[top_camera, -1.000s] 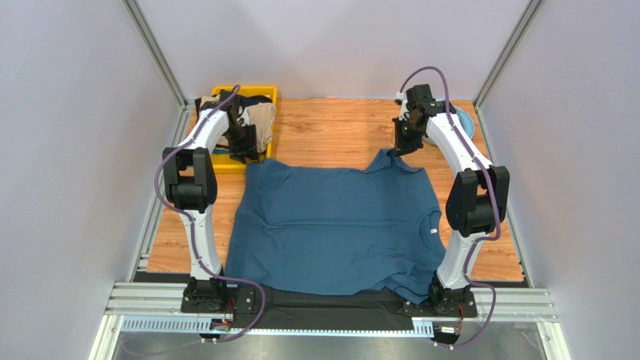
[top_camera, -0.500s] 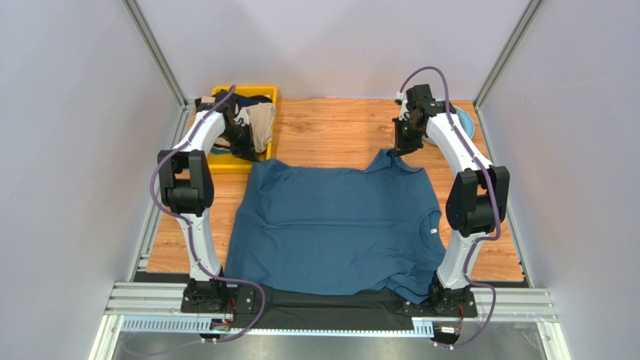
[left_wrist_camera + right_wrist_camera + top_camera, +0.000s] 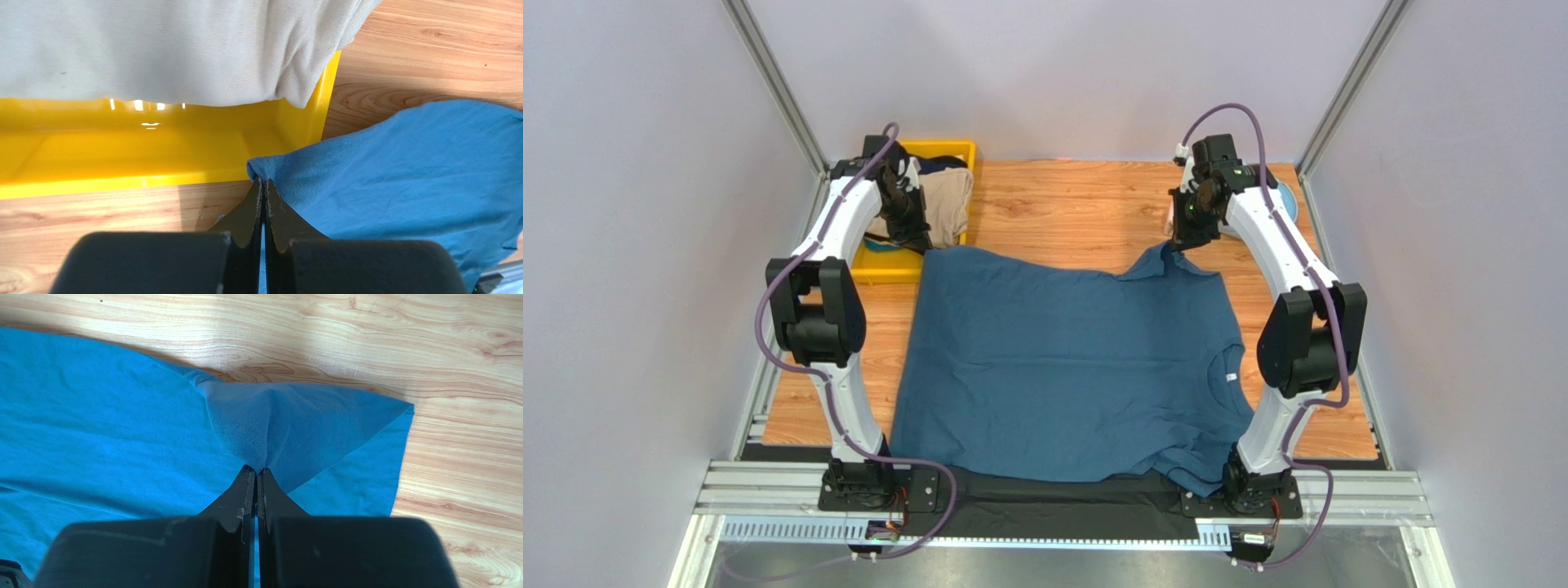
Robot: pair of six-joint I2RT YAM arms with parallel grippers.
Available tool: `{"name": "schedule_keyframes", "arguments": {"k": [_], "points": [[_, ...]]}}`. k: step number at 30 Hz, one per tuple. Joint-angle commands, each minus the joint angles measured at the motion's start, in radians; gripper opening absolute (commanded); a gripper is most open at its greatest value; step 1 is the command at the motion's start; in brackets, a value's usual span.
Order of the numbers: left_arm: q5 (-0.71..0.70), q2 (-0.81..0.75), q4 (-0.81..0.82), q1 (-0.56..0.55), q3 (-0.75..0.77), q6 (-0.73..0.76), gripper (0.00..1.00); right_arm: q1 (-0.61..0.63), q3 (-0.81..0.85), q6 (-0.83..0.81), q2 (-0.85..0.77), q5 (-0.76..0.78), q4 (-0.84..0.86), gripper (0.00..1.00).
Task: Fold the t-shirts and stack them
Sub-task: Fold the tshirt
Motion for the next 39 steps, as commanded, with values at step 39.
{"name": "schedule_keyframes", "arguments": {"k": [39], "points": [[-0.154, -0.388, 0.245, 0.003, -0.356, 0.089, 0.00, -0.022, -0.002, 0.017, -0.250, 0.000, -0.043, 0.00]]}}
